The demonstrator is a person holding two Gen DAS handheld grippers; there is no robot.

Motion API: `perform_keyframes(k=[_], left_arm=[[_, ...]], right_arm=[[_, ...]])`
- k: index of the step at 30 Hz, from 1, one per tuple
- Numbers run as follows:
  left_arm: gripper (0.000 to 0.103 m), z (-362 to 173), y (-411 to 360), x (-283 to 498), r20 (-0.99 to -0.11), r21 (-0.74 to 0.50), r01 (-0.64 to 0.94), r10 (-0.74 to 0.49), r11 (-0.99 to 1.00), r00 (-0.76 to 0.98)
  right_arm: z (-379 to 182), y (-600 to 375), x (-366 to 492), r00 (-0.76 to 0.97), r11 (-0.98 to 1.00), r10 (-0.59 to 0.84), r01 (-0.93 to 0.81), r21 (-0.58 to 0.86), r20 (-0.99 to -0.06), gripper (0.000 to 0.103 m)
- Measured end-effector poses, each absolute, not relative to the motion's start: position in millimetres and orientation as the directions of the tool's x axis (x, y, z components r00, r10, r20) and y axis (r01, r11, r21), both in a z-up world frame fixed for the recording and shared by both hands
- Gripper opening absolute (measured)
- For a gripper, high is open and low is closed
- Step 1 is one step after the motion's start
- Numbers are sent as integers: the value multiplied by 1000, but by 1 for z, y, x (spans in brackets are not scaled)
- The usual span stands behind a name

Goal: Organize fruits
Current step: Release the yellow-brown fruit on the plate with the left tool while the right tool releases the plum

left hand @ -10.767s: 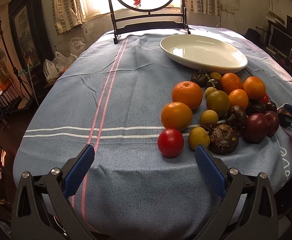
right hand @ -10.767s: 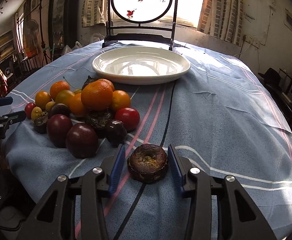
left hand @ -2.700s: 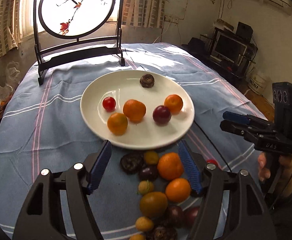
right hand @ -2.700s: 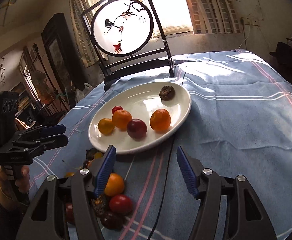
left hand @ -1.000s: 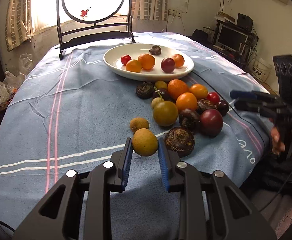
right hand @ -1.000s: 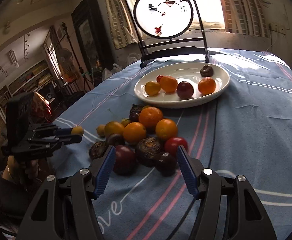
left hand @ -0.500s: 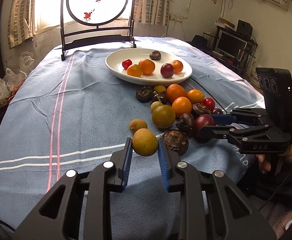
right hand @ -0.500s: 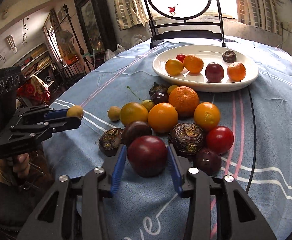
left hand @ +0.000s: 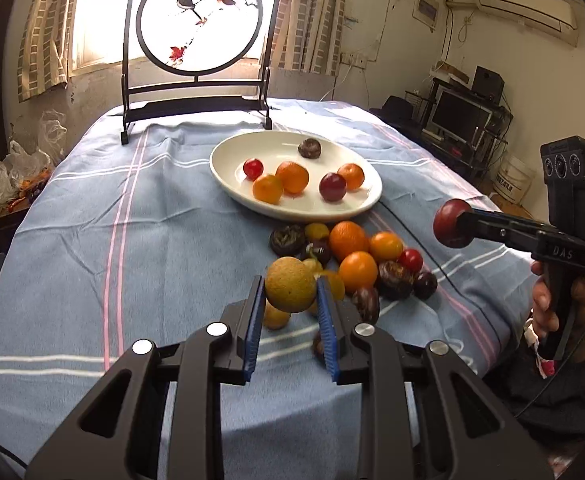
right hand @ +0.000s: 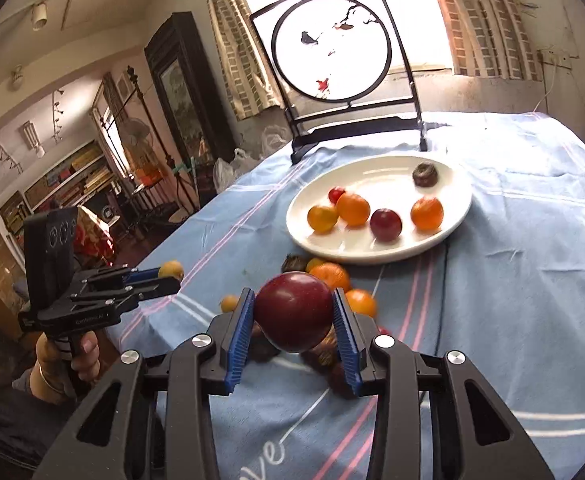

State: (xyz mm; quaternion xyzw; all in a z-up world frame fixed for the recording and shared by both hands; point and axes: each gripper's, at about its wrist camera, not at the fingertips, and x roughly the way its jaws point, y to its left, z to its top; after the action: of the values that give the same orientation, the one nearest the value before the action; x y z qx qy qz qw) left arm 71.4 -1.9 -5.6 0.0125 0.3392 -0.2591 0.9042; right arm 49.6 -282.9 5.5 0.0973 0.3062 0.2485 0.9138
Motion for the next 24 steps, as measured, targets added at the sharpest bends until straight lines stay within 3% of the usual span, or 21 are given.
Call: perform_keyframes(k=[6, 15, 16, 18, 19, 24], left_arm=[[25, 11, -45, 144, -628, -166, 500, -482, 850, 611], [25, -3, -102, 260, -708, -198, 452, -446, 870, 548], [26, -6, -105, 269, -719, -204, 441, -440, 874, 538], [40, -9, -103, 279, -726, -238, 418, -446, 877, 523], [41, -7, -99, 280, -720, -246, 404, -445, 881, 533], [50, 7, -83, 240, -682, -244, 442, -477, 863, 554]], right_arm=[[27, -313, 129, 722, 870, 482, -324, 372, -497, 40], [-13, -305, 238, 699, 895, 424, -225, 386, -576, 42], [-16, -304, 242, 696, 895, 423, -222, 386, -581, 42], [-17, -305, 239, 700, 885, 443, -243, 397, -560, 54], [-14, -307, 234, 712, 884, 444, -249, 396, -544, 56], [-1, -317, 196, 735, 880, 447, -257, 400, -510, 58]])
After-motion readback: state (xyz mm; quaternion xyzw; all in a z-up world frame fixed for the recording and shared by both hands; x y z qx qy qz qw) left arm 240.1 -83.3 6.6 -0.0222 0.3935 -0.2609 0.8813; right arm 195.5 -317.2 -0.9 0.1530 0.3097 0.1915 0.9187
